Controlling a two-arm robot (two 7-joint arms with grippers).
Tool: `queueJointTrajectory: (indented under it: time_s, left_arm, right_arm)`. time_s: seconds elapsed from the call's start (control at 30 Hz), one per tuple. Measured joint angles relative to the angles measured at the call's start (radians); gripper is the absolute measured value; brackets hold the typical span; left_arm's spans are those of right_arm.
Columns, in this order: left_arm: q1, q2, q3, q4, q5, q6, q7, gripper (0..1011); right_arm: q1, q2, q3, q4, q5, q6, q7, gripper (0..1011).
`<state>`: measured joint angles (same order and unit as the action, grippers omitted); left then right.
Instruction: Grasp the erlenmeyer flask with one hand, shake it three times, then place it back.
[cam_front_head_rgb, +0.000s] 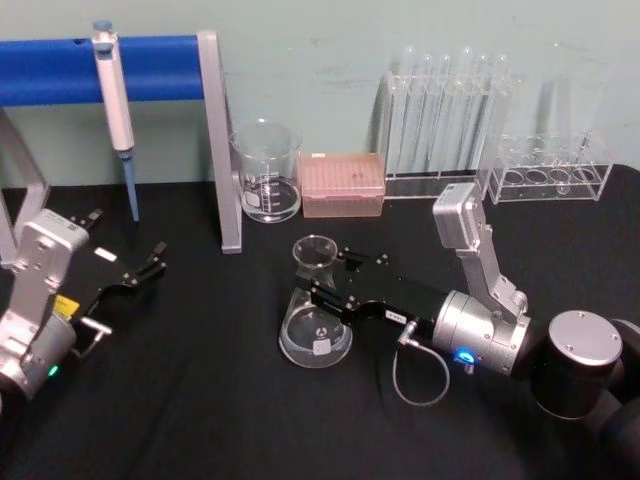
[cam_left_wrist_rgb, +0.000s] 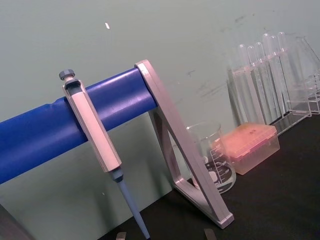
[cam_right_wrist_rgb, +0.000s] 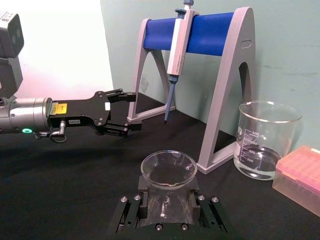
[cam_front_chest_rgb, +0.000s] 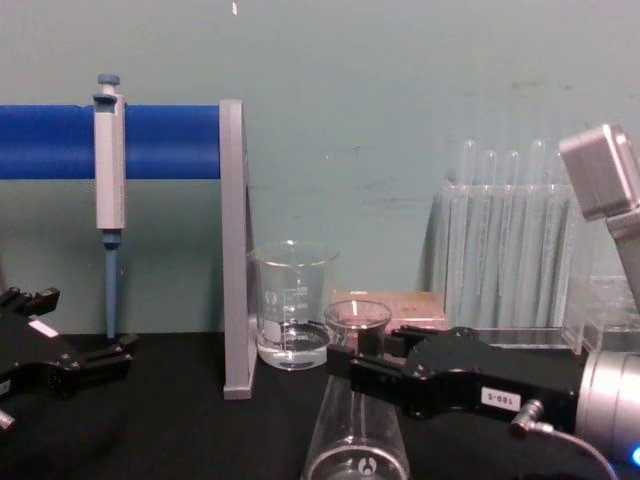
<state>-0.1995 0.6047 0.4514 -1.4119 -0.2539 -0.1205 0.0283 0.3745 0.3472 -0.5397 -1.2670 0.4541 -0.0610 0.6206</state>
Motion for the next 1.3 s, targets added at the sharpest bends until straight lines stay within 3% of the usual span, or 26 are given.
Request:
queueJointTrajectory:
  time_s: [0.1, 0.27, 0.47, 0.73, 1.3]
  left_arm:
    - [0.000, 0.000, 0.000, 0.000, 0.000, 0.000, 0.000, 1001]
    - [0.000, 0.000, 0.000, 0.000, 0.000, 0.000, 0.000, 1001]
    - [0.000, 0.000, 0.000, 0.000, 0.000, 0.000, 0.000, 1001]
    - [0.000, 0.000, 0.000, 0.000, 0.000, 0.000, 0.000, 1001]
    - [0.000, 0.000, 0.000, 0.000, 0.000, 0.000, 0.000, 1001]
  right_arm:
    - [0.000, 0.000, 0.000, 0.000, 0.000, 0.000, 0.000, 449]
    - [0.000, 0.000, 0.000, 0.001, -0.001, 0.000, 0.000, 530]
    - [0.000, 0.000, 0.000, 0.001, -0.001, 0.000, 0.000, 771]
    - [0.000, 0.000, 0.000, 0.001, -0.001, 0.000, 0.000, 977]
    - [0.000, 0.000, 0.000, 0.000, -0.001, 0.000, 0.000, 1000]
